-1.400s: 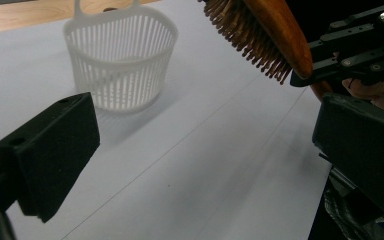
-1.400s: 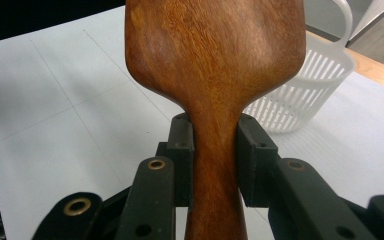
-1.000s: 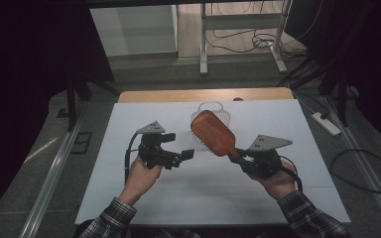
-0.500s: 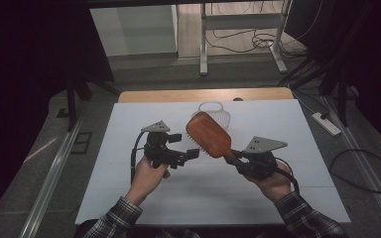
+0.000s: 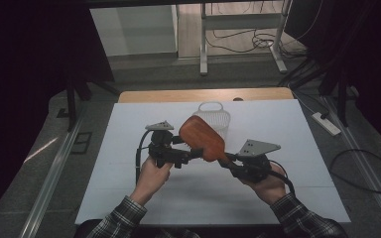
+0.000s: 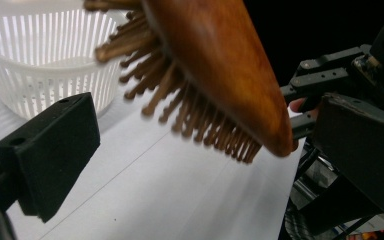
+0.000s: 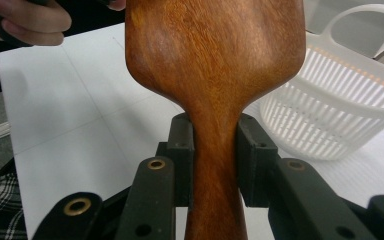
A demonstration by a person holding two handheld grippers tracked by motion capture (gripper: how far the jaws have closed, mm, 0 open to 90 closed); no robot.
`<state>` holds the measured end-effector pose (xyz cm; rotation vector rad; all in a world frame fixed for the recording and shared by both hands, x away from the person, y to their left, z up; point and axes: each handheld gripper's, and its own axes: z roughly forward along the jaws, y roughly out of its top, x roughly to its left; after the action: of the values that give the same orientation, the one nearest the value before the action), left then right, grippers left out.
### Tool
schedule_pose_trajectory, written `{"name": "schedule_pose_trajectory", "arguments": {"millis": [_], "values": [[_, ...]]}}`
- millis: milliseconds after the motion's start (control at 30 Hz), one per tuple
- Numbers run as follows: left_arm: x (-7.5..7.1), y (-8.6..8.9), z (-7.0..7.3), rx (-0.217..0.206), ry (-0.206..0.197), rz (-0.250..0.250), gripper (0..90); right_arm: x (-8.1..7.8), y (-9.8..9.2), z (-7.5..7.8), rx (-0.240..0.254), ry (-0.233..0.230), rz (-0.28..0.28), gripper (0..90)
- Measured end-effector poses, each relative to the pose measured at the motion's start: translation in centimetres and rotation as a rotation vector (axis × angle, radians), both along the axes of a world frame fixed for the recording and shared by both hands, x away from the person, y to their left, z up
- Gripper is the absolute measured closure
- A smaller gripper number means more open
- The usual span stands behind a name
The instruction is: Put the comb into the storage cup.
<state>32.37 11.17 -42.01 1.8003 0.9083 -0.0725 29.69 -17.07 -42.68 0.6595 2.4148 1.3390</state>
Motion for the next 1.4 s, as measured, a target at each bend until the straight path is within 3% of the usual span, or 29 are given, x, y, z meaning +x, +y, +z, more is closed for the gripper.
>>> {"name": "schedule_pose_trajectory", "arguments": {"millis": [800,933,1167,1400], "values": [[0.6,-0.9,0.0,-0.037,0.074,-0.018,1.8,-0.7,1.1,-0.5,-0.007,-0.003,0.043,71.4],[0.6,-0.7,0.0,-0.045,0.086,-0.017,7.3,-0.7,1.1,-0.5,-0.007,-0.006,0.043,71.4],[0.7,-0.5,-0.1,-0.050,0.104,-0.024,25.4,-0.7,1.1,-0.5,-0.008,-0.011,0.045,71.3],[1.0,0.2,-0.4,-0.133,0.168,-0.041,35.2,-0.7,1.0,-0.7,-0.014,-0.012,0.052,71.4]]}}
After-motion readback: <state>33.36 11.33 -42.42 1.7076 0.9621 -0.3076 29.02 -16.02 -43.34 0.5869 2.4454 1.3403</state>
